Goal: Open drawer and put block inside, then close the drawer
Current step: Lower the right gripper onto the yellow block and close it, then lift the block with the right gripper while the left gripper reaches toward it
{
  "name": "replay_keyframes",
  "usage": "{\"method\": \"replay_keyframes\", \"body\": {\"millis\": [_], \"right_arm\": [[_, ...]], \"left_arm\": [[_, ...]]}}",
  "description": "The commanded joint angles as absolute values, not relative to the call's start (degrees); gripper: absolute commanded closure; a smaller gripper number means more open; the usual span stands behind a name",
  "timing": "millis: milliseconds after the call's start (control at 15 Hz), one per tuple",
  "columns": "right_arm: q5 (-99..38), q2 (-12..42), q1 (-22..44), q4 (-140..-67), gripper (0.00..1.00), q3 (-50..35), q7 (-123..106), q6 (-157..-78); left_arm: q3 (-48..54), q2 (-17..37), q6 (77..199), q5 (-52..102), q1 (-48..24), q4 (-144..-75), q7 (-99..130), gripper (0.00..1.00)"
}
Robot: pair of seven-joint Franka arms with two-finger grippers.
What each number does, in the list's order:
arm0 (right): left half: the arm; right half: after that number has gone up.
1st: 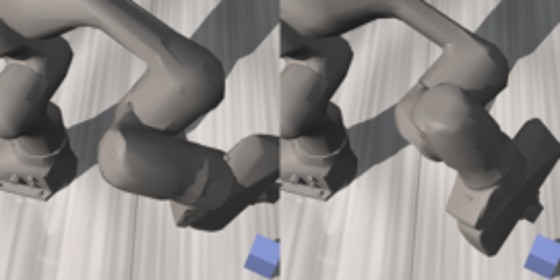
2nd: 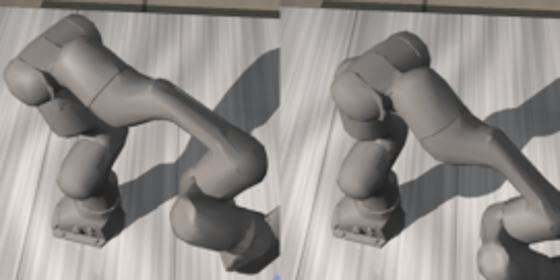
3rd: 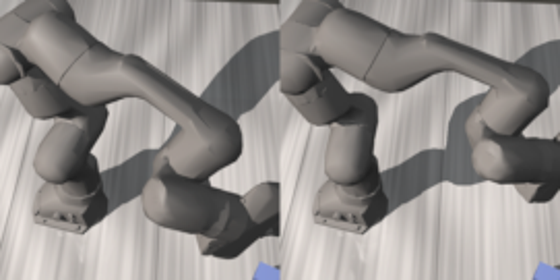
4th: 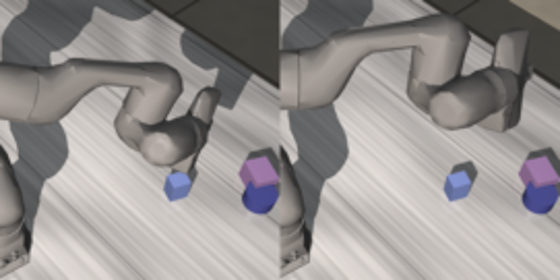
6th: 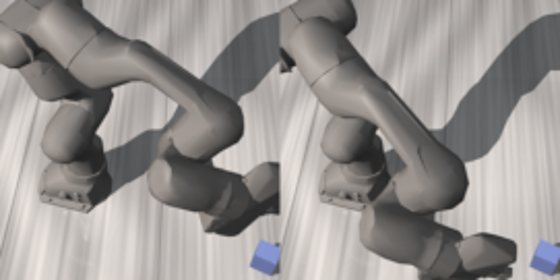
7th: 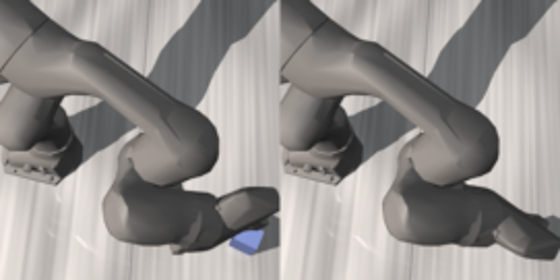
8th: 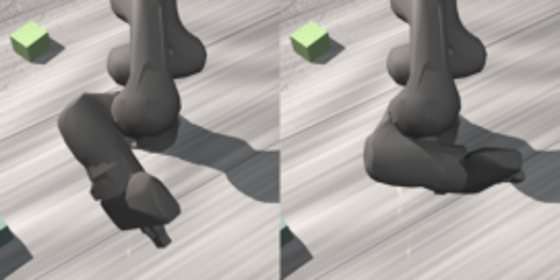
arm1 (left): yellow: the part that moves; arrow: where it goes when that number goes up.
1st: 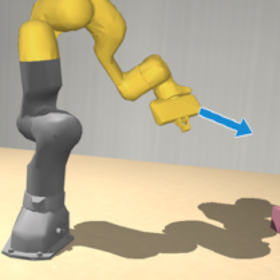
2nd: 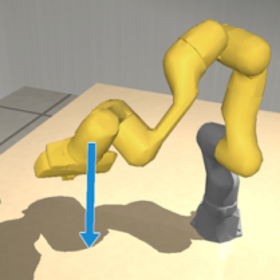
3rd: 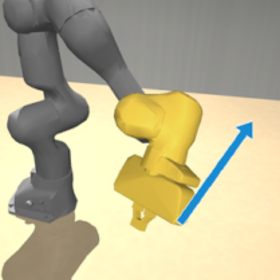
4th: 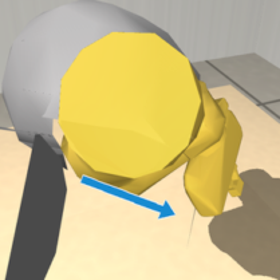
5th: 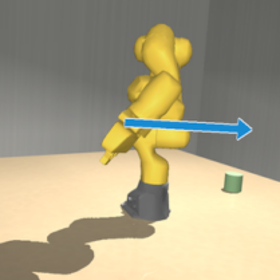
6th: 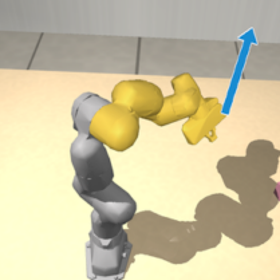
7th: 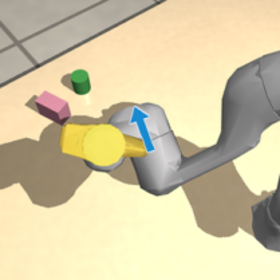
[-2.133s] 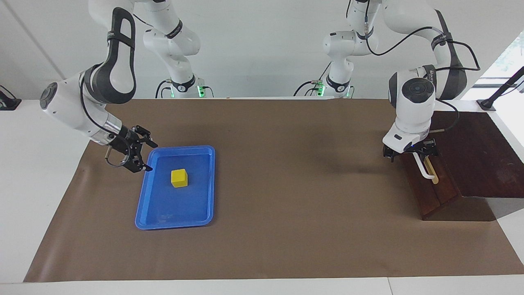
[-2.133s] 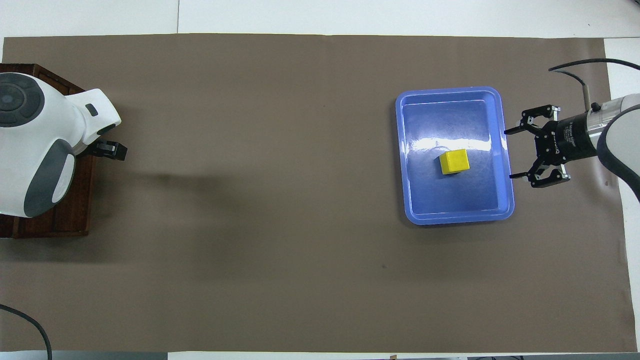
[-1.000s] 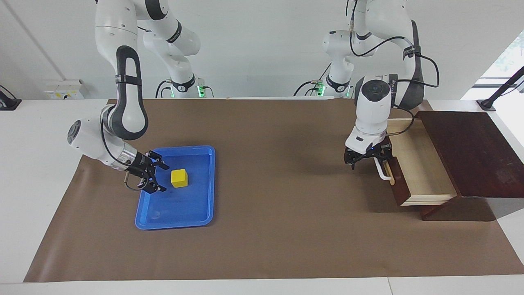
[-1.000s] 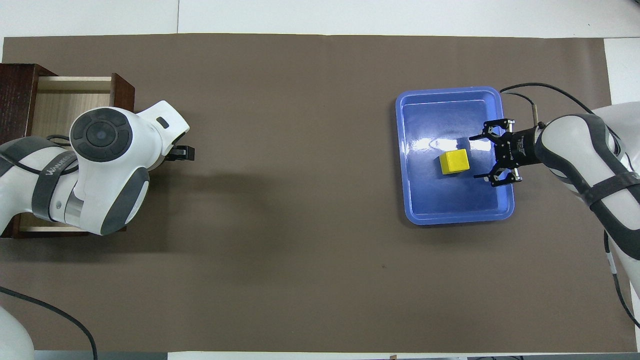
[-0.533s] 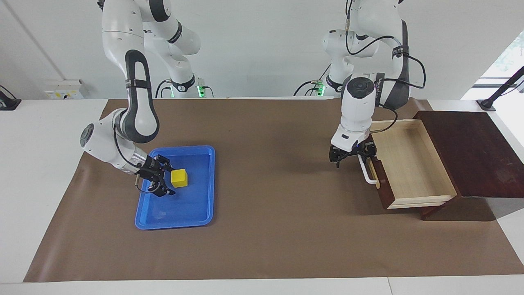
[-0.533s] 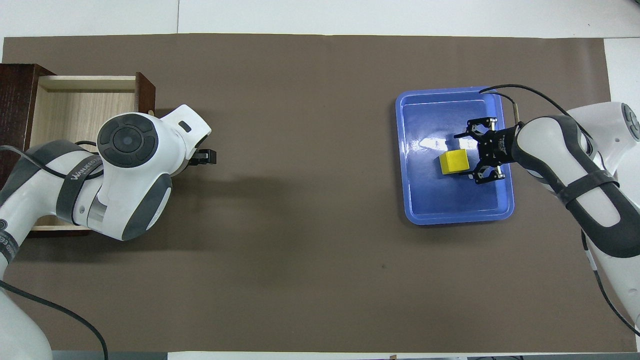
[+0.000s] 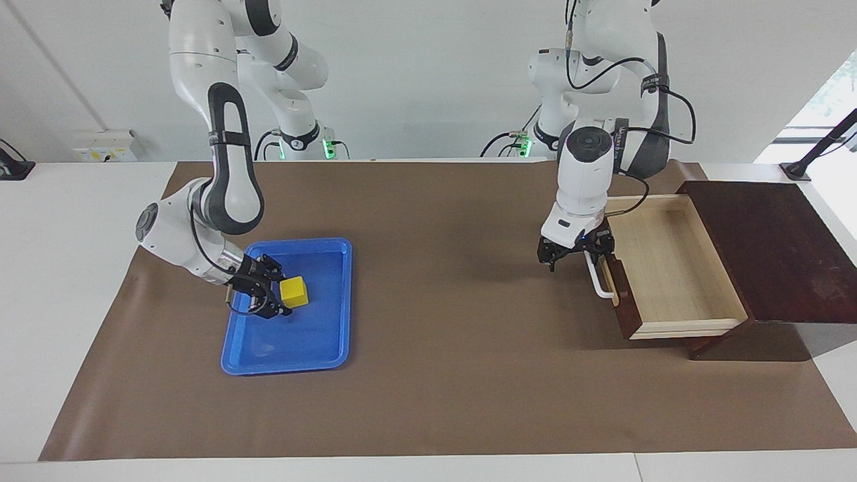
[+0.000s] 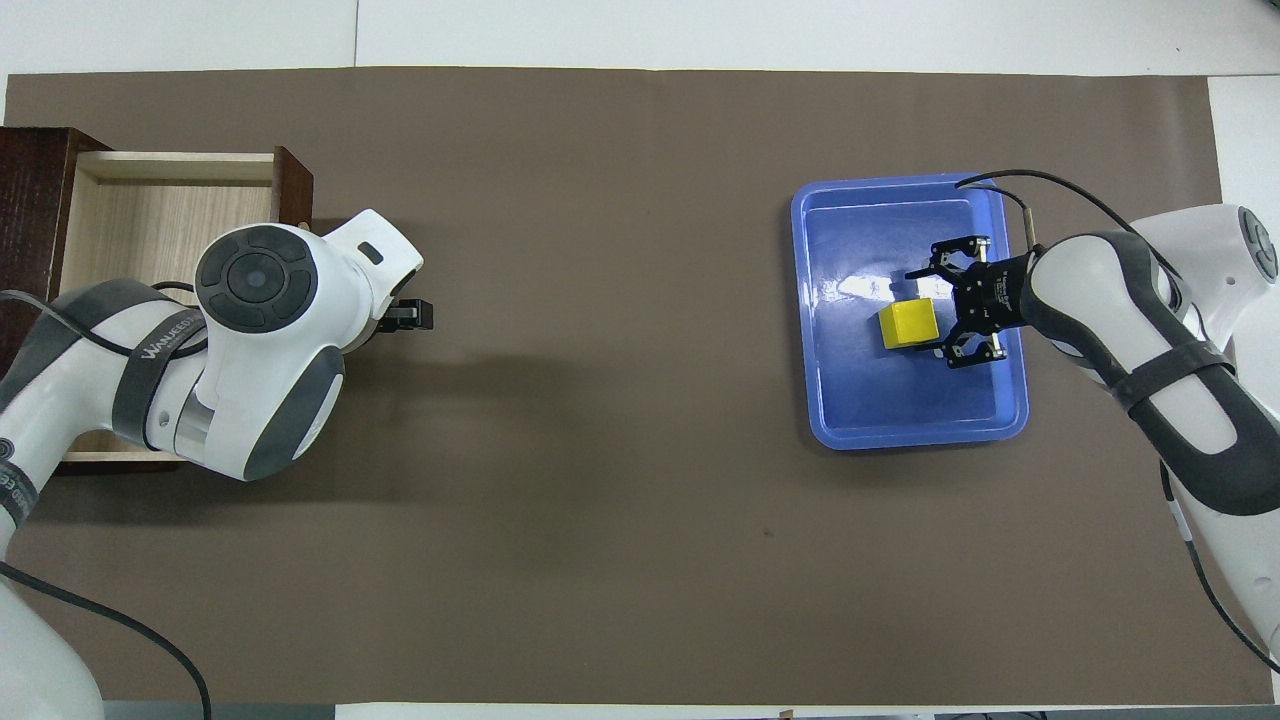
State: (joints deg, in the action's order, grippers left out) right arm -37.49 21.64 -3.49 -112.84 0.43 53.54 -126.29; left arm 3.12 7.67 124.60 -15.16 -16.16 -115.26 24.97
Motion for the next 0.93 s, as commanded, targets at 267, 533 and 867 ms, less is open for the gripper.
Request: {"method": "replay_keyframes", "body": {"millis": [267,533,867], "right_arm": [[-39.2,21.5,-4.1,-110.7,1.0,0.3,50.6,-124.4],[-37.6,24.6,-3.4,-96.5,1.0,0.5,53.4,-109.5],[-36.0,26.4,1.1,-89.2,1.0,0.2,63.8,-105.7]], "left_arm": [[2.7,8.2,118.9,-14.0,-14.2,-110.5,20.2,0.0],[2.6,10.1,112.4,-8.2,-14.3,-103.0,21.1,0.0],[2.5,12.7,101.6,-3.0,-15.3,-90.9,33.2,0.0]]}}
